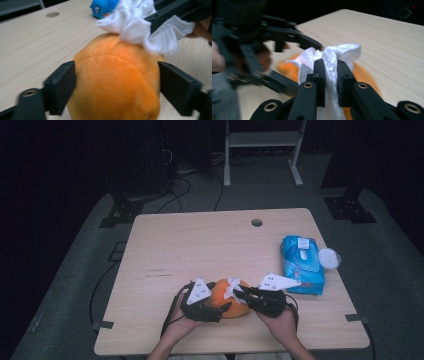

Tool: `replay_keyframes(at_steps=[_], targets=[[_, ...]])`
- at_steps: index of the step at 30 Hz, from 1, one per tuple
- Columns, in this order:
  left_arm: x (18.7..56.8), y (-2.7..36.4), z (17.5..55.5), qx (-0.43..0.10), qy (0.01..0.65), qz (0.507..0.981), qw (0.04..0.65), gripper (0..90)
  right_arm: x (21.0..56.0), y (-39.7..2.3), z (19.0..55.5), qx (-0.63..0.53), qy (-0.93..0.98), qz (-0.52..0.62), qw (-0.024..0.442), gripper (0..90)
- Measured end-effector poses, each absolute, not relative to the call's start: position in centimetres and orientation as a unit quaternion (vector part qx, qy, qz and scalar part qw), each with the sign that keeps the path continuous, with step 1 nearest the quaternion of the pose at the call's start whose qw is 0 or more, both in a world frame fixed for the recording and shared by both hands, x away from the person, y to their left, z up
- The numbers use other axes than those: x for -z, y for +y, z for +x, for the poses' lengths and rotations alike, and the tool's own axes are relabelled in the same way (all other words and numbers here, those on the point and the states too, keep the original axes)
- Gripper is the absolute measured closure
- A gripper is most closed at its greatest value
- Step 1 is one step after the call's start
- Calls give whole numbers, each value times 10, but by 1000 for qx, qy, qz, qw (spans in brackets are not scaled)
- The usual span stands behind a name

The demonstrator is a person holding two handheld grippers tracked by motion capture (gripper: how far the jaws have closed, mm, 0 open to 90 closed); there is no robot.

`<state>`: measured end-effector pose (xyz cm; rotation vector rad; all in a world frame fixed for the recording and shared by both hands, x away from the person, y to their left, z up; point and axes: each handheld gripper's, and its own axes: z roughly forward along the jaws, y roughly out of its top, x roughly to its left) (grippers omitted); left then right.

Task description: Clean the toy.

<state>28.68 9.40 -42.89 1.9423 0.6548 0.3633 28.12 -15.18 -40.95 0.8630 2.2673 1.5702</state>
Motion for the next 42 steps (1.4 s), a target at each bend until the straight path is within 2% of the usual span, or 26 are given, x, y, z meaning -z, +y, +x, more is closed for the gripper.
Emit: replay_keyframes(at_steps=[2,4,8,11,14,17,19,21,22,26,29,31,33,36,37,38,39,42], targets=[[430,96,290,-135,285,801,509,134,412,-159,286,-535,774,312,129,791],[431,95,290,-133,280,803,509,196,414,-163,288,-534,772,321,127,791],[428,86,282,-170,230,821,494,293,408,-153,279,-541,778,292,128,791],[427,79,276,-187,197,831,486,299,403,-140,271,-542,789,257,133,790],[426,82,278,-181,208,826,492,242,401,-141,272,-536,789,264,141,791],[426,88,284,-161,257,811,500,130,406,-150,279,-527,786,289,146,791],[428,91,288,-145,282,806,500,112,411,-157,283,-529,781,304,136,791],[429,91,290,-121,295,805,501,141,410,-157,283,-527,781,304,140,792],[429,91,289,-124,286,808,499,186,409,-156,282,-523,784,302,145,792],[427,86,281,-163,226,826,490,297,404,-147,273,-532,787,278,140,791],[425,80,275,-186,181,837,482,311,395,-139,267,-534,794,249,149,791],[425,79,274,-185,179,836,485,297,393,-140,269,-531,793,254,157,791],[425,83,277,-174,199,830,492,227,395,-145,274,-523,792,269,161,791],[426,92,287,-120,263,803,521,119,404,-157,280,-517,788,295,156,792],[426,95,289,-109,272,801,523,114,405,-161,281,-520,785,301,152,792],[426,96,291,-97,278,798,526,125,405,-162,281,-521,784,303,151,792],[427,96,291,-86,275,800,526,172,404,-163,280,-520,784,304,152,792],[427,92,287,-105,254,812,515,275,402,-155,275,-521,787,292,152,792]])
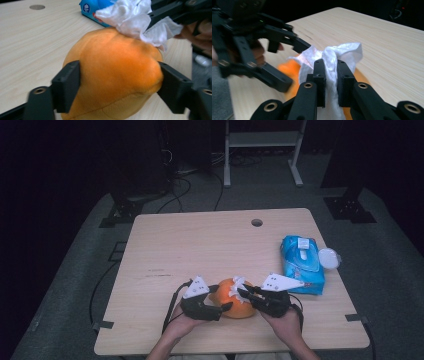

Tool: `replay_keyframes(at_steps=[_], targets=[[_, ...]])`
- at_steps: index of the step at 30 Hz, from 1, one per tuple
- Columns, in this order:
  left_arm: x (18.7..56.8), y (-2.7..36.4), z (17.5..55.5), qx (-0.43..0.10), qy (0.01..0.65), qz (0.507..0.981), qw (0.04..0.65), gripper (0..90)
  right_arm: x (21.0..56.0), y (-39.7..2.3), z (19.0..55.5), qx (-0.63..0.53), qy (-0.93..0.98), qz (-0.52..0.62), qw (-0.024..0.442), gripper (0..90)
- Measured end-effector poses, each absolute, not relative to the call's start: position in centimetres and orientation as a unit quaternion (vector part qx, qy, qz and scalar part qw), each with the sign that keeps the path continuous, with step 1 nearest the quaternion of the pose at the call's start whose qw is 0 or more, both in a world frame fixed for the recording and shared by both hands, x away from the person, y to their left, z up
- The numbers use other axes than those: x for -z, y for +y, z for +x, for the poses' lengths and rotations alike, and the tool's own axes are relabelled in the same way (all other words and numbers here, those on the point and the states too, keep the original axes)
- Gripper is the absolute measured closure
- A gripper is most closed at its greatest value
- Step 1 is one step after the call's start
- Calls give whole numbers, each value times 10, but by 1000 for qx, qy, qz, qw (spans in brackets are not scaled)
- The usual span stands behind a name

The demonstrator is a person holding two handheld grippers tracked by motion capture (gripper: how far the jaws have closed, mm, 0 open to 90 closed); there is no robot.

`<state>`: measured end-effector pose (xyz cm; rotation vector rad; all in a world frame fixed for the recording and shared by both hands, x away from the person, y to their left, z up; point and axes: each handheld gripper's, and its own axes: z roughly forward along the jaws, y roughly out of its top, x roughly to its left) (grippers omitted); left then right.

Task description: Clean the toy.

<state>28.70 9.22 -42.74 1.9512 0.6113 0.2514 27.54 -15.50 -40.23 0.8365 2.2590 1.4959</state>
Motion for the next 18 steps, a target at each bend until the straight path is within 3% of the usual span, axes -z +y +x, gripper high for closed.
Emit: replay_keyframes(at_steps=[5,8,13,16,18], targets=[[424,83,276,-152,191,833,497,331,396,-139,267,-533,796,254,135,791],[423,78,270,-176,147,842,488,333,392,-130,263,-523,805,236,152,792],[426,86,275,-161,164,841,490,323,394,-151,276,-512,793,283,168,792],[423,89,280,-132,193,827,512,217,403,-166,283,-512,784,314,156,791],[420,86,280,-125,200,816,527,197,405,-163,282,-519,784,310,143,791]])
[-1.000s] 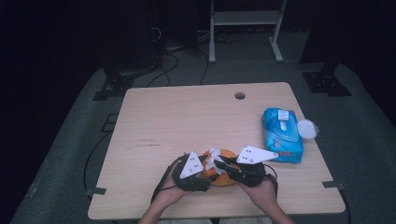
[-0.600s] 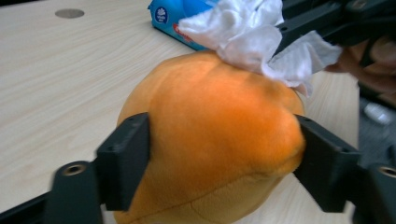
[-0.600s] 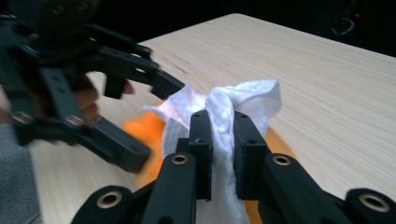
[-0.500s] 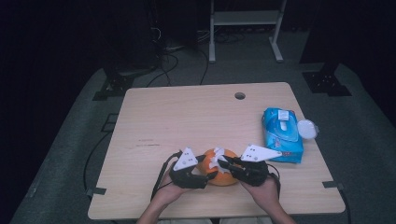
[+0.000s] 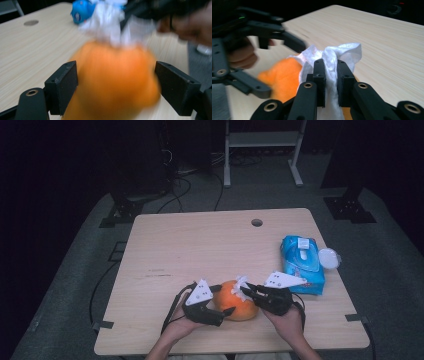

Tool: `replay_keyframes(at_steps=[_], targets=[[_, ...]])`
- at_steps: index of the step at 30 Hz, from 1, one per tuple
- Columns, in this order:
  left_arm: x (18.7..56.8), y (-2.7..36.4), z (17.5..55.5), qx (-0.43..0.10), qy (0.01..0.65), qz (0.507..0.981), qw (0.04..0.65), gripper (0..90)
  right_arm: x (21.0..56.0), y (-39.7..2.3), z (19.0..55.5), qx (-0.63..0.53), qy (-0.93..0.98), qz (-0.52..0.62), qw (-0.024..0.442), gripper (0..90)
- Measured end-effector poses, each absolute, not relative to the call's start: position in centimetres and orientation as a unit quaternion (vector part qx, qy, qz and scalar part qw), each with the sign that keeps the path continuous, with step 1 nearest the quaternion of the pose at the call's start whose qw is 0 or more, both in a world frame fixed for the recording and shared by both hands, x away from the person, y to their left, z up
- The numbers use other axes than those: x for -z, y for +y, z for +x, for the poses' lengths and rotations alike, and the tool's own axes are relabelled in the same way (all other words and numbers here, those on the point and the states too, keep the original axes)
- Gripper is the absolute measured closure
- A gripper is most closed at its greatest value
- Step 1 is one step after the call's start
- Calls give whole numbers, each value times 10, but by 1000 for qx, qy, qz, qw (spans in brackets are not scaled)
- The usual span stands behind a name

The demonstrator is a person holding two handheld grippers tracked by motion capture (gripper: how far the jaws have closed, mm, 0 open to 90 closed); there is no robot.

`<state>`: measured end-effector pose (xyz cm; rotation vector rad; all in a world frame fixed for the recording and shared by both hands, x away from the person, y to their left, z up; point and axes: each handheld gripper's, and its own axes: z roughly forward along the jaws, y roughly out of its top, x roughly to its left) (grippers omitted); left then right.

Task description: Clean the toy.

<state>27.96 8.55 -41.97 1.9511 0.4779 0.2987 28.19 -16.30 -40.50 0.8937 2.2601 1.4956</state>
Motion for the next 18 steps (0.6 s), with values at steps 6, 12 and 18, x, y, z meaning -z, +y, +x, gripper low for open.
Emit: replay_keyframes(at_steps=[6,12,18], targets=[[424,91,280,-141,201,832,498,274,407,-155,282,-519,791,299,128,791],[422,93,281,-139,194,830,504,210,416,-172,289,-509,783,333,126,791],[426,84,284,-133,196,837,493,116,411,-148,275,-527,799,268,111,789]])
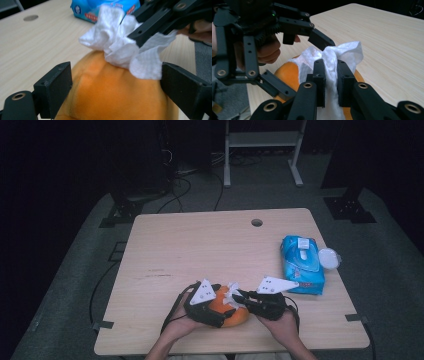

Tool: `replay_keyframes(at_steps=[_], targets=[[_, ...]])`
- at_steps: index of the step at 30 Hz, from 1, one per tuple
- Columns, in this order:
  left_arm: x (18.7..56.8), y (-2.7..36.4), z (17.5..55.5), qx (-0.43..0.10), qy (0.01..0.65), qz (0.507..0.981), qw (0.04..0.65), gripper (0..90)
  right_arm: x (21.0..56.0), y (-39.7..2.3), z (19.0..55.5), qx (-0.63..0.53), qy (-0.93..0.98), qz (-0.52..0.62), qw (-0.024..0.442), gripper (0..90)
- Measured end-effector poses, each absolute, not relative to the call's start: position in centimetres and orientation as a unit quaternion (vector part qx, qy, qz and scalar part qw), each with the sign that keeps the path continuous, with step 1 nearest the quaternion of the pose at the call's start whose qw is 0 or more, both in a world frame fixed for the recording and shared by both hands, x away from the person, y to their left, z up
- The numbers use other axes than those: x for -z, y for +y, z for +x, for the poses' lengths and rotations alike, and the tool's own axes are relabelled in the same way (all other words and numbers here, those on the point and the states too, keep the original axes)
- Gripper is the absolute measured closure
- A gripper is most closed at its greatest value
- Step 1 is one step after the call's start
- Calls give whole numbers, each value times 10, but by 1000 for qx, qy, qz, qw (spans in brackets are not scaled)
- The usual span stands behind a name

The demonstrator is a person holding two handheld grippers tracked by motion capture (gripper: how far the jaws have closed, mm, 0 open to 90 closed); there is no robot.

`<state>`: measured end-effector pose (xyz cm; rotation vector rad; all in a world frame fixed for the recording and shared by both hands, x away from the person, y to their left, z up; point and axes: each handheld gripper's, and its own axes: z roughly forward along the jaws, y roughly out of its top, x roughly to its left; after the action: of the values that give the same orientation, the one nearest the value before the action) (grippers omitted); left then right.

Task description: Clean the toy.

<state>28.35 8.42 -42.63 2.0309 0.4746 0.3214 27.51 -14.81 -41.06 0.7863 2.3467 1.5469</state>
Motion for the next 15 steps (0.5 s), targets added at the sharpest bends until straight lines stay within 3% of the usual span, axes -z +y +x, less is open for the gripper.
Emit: replay_keyframes(at_steps=[5,9,15], targets=[[427,91,284,-128,200,845,479,251,418,-163,286,-512,793,309,118,790],[428,96,285,-124,203,846,476,284,426,-174,292,-512,782,339,107,790],[429,103,288,-116,213,842,482,308,414,-159,279,-538,784,294,95,789]])
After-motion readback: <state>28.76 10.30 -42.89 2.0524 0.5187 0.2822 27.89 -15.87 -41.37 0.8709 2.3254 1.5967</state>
